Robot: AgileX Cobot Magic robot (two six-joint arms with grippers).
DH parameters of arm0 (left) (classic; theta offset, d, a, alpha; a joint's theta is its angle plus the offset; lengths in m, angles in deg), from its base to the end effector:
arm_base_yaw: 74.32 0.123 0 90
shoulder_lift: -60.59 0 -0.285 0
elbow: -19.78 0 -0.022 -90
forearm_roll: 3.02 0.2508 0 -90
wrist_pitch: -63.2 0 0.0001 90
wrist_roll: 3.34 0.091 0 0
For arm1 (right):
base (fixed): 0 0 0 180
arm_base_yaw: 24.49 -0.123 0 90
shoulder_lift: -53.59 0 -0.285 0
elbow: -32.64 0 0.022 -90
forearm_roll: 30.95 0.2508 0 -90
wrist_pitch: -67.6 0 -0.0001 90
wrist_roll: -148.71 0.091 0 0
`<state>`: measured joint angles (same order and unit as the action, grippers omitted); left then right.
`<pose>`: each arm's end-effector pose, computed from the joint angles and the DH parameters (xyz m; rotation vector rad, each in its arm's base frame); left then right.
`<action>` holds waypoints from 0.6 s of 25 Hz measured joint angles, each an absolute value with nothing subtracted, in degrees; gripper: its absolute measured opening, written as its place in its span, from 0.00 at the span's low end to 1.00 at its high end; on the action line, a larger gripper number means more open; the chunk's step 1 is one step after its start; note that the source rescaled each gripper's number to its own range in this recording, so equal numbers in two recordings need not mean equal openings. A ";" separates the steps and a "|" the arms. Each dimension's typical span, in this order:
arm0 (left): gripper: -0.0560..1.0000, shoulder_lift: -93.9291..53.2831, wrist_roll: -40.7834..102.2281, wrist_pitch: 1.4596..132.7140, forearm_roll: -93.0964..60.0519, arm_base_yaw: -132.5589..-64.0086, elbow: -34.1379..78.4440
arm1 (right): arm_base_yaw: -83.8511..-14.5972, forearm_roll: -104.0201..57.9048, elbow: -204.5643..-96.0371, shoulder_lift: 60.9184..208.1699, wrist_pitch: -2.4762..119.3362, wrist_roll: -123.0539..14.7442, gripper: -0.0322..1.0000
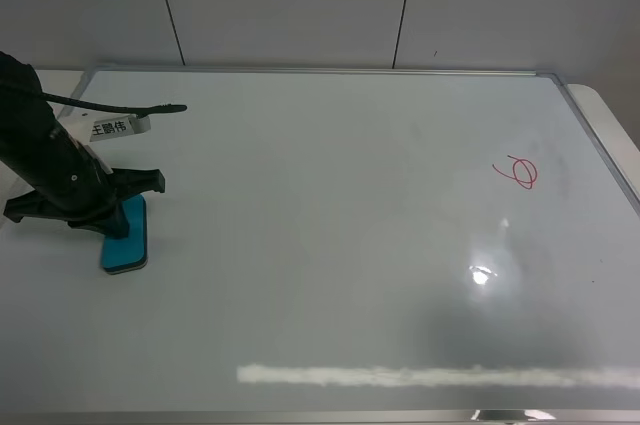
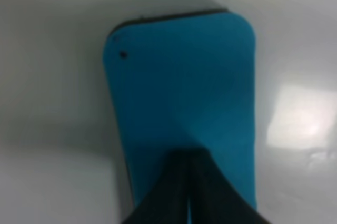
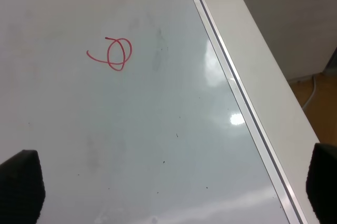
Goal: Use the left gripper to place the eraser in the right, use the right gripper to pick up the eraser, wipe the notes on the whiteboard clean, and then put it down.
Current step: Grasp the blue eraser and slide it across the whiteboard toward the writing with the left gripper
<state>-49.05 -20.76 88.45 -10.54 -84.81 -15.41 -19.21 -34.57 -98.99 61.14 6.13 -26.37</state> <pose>0.2686 -0.0549 0.1096 -0.3498 2.9651 -0.1584 -0.0069 -0.0044 0.2774 0.1857 2.0397 -0.0796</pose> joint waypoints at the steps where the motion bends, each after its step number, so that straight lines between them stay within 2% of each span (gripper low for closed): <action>1: 0.05 -49.18 -21.33 88.51 -10.18 -85.39 -15.29 | -19.21 -34.57 -98.99 61.14 6.13 -26.37 1.00; 9: 0.05 -51.52 -23.95 75.40 -24.65 -95.34 -14.73 | -19.21 -34.57 -98.99 61.14 6.13 -26.37 1.00; 15: 0.05 -53.04 -24.17 72.18 -36.41 -105.24 -14.16 | -19.21 -34.57 -98.99 61.14 6.13 -26.37 1.00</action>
